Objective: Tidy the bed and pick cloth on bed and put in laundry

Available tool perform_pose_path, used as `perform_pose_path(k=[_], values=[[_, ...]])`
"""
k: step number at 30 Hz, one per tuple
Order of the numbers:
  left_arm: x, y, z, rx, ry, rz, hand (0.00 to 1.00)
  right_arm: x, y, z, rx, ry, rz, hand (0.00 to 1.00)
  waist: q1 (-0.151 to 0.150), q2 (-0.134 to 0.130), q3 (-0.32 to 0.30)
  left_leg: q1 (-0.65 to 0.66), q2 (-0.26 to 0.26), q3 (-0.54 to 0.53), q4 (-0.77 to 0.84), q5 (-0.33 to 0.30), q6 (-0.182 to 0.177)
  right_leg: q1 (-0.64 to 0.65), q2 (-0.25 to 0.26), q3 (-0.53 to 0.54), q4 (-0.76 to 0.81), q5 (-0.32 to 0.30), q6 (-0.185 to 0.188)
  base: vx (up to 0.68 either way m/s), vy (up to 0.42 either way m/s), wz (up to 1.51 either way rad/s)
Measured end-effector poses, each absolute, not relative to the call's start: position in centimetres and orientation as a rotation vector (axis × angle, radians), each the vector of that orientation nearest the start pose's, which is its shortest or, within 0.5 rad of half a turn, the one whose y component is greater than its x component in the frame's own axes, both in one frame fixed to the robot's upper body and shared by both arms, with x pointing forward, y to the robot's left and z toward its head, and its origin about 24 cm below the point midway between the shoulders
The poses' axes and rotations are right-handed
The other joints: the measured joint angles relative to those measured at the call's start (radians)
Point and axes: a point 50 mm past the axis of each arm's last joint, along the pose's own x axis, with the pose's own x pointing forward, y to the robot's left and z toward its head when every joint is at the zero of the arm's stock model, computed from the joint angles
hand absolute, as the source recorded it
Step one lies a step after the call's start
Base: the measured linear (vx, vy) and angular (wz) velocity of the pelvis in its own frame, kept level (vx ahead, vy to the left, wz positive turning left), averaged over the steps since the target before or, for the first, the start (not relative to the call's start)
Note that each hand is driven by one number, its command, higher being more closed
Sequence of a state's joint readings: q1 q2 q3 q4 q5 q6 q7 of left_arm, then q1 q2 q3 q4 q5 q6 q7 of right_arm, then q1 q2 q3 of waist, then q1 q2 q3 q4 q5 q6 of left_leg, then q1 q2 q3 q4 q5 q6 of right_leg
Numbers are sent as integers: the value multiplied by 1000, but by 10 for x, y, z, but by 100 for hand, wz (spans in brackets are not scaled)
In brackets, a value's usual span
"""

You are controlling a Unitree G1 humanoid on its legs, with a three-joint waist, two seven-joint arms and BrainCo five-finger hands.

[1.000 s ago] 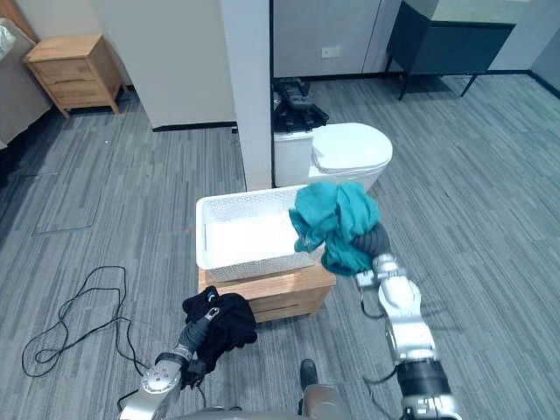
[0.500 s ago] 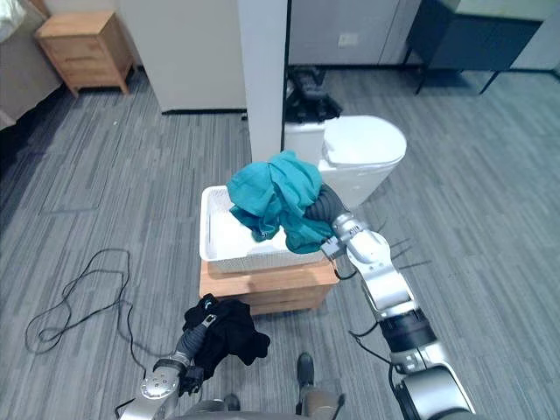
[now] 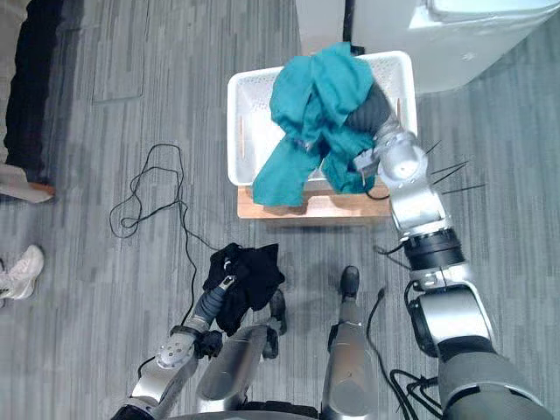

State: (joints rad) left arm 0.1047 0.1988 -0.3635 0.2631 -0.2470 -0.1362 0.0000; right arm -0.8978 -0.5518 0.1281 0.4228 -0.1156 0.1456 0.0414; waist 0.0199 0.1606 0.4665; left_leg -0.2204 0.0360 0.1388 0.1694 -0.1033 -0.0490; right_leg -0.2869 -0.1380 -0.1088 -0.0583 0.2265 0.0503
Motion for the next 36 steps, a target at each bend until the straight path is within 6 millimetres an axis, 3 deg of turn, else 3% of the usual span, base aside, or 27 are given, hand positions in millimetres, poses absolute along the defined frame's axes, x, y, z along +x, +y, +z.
perform_pose_path(k=[6,12,15,18,22,23,24,28,30,36], values=[[204,120,-35,-51,256,-287,100,393,-238,190,-892,-7,-106,0,7,1,0,12,-3,7,4,0,1,16,1,6,-13,13,1,-6,5,-2],[207,114,-16,-52,162,-345,100,394,-242,193,-1085,-24,-109,0,23,-2,-4,68,11,32,5,-7,8,72,22,29,-39,24,-2,-4,-10,-14],[210,113,-6,-54,116,-368,100,391,-241,179,-1131,-6,-97,0,24,-14,-48,86,23,43,2,-9,5,82,34,39,-40,21,-1,8,-15,-13],[210,114,-1,-60,99,-372,100,378,-245,141,-1118,61,-101,0,25,-38,-119,135,37,64,-22,-16,-6,112,50,56,-40,10,-2,52,-12,-20],[212,114,17,-72,18,-376,100,346,-261,92,-945,185,-238,0,16,-91,-208,169,56,100,-40,-30,-16,127,66,87,-40,1,-7,29,2,-29],[213,115,33,-84,-47,-370,100,330,-272,74,-879,246,-315,0,-2,-107,-233,190,56,109,-54,-30,-17,131,68,93,-40,-1,-5,30,-3,-14],[213,116,39,-90,-74,-365,100,324,-276,67,-867,266,-335,0,-8,-109,-234,202,56,112,-58,-30,-17,141,69,96,-40,-2,-4,29,13,-14],[220,129,74,-96,-228,-304,100,269,-299,13,-815,454,-417,0,-53,-114,-285,265,53,144,-86,-38,-18,182,73,124,-40,-14,4,8,42,-22],[237,146,98,-57,-332,-200,100,236,-303,-12,-794,547,-432,0,-67,-122,-303,300,52,172,-96,-41,-18,197,78,151,-40,-14,5,-2,39,-32],[279,189,154,77,-494,2,100,185,-306,-49,-765,726,-424,0,-120,-146,-336,344,55,200,-101,-47,-23,225,86,176,-41,-14,4,-45,14,-16]])
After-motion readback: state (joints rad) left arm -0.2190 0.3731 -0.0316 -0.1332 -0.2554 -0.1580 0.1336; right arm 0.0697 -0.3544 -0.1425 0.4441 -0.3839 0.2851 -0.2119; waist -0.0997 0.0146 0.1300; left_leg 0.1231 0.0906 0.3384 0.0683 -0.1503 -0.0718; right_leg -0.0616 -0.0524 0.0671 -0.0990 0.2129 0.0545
